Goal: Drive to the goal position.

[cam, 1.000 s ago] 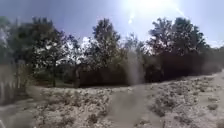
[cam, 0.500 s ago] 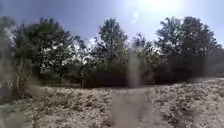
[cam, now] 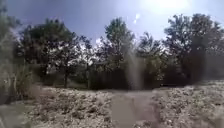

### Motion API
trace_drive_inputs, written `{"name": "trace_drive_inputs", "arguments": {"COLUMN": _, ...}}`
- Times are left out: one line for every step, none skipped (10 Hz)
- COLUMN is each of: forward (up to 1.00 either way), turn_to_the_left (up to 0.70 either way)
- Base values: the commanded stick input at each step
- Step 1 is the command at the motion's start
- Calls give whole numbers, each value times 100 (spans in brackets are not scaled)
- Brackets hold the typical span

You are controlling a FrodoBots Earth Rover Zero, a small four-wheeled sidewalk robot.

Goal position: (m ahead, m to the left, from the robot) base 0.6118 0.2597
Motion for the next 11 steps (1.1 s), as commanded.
{"name": "trace_drive_inputs", "arguments": {"forward": 60, "turn_to_the_left": 15}}
{"name": "trace_drive_inputs", "arguments": {"forward": 60, "turn_to_the_left": 15}}
{"name": "trace_drive_inputs", "arguments": {"forward": 60, "turn_to_the_left": 15}}
{"name": "trace_drive_inputs", "arguments": {"forward": 60, "turn_to_the_left": 15}}
{"name": "trace_drive_inputs", "arguments": {"forward": 60, "turn_to_the_left": 15}}
{"name": "trace_drive_inputs", "arguments": {"forward": 60, "turn_to_the_left": 15}}
{"name": "trace_drive_inputs", "arguments": {"forward": 60, "turn_to_the_left": 15}}
{"name": "trace_drive_inputs", "arguments": {"forward": 60, "turn_to_the_left": 15}}
{"name": "trace_drive_inputs", "arguments": {"forward": 60, "turn_to_the_left": 15}}
{"name": "trace_drive_inputs", "arguments": {"forward": 60, "turn_to_the_left": 15}}
{"name": "trace_drive_inputs", "arguments": {"forward": 60, "turn_to_the_left": 15}}
